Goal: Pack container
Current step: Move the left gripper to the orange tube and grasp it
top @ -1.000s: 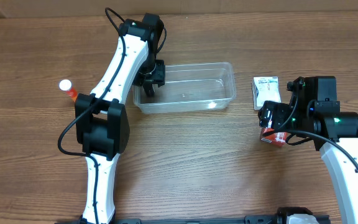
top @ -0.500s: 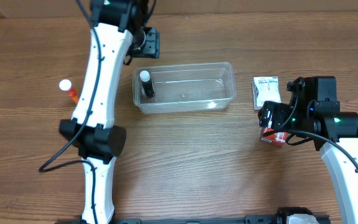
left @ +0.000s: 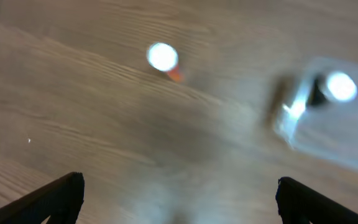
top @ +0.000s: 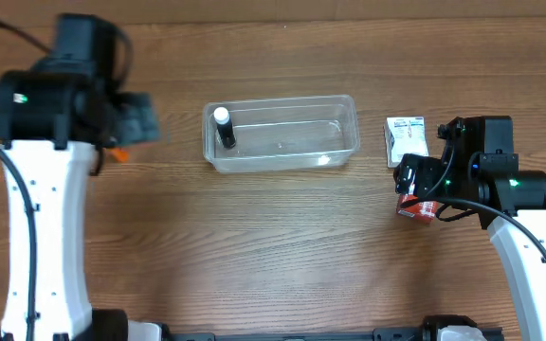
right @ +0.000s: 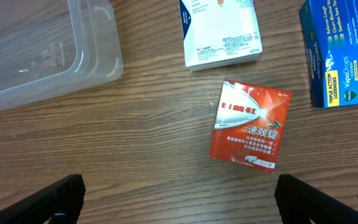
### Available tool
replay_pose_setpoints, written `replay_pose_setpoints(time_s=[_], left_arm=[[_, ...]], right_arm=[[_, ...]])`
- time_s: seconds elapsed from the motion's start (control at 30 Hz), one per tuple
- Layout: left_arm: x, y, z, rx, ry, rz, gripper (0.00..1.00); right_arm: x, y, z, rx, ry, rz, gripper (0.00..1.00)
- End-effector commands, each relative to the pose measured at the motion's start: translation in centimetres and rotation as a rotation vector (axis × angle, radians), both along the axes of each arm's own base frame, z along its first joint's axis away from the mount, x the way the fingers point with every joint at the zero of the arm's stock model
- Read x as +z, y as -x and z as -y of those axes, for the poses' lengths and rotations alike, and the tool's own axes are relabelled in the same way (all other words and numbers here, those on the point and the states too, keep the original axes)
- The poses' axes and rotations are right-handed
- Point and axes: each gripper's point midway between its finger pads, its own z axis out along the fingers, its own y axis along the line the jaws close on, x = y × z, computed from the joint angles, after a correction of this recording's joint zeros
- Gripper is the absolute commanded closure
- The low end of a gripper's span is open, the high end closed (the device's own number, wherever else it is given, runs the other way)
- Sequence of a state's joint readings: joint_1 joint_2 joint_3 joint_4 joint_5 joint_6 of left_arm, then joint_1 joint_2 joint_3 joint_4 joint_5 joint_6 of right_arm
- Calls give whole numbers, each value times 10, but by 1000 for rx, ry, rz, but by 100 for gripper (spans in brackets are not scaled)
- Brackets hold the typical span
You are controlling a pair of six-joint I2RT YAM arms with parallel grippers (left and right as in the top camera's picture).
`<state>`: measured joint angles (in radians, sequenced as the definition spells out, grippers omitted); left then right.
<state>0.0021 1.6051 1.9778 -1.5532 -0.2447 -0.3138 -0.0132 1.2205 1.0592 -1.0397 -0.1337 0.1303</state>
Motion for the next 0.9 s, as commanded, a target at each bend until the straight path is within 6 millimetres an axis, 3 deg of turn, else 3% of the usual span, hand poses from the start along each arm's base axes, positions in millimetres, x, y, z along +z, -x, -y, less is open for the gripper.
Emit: replay_pose_setpoints(time_s=[0.0,0.1,0.23,0.4,0.47,0.57,0.7,0.87], left_arm=[[-32,-29,-44,85,89,-17,0],[-67,-64,-66,88,165,-20,3],[-113,-91,-75,38,158,-90,0],[-172,-100,-74,41,201,-218,0],[-186,-100,-72,39,208,-252,2],[-193,-98,-71,44,216,-277,10],[-195,-92,-69,46,222,-304,30],[-201,-85,-66,45,228,-333,42]], right_arm=[[12,-6,1,0,-1,38,0],[12,-6,1,0,-1,38,0],[12,-6,1,0,-1,39,0],[12,-6,1,0,-1,38,0],[12,-6,1,0,0,38,0],[12,-6,1,0,-1,38,0],[12,-6,1,0,-1,38,0],[12,-6,1,0,-1,38,0]])
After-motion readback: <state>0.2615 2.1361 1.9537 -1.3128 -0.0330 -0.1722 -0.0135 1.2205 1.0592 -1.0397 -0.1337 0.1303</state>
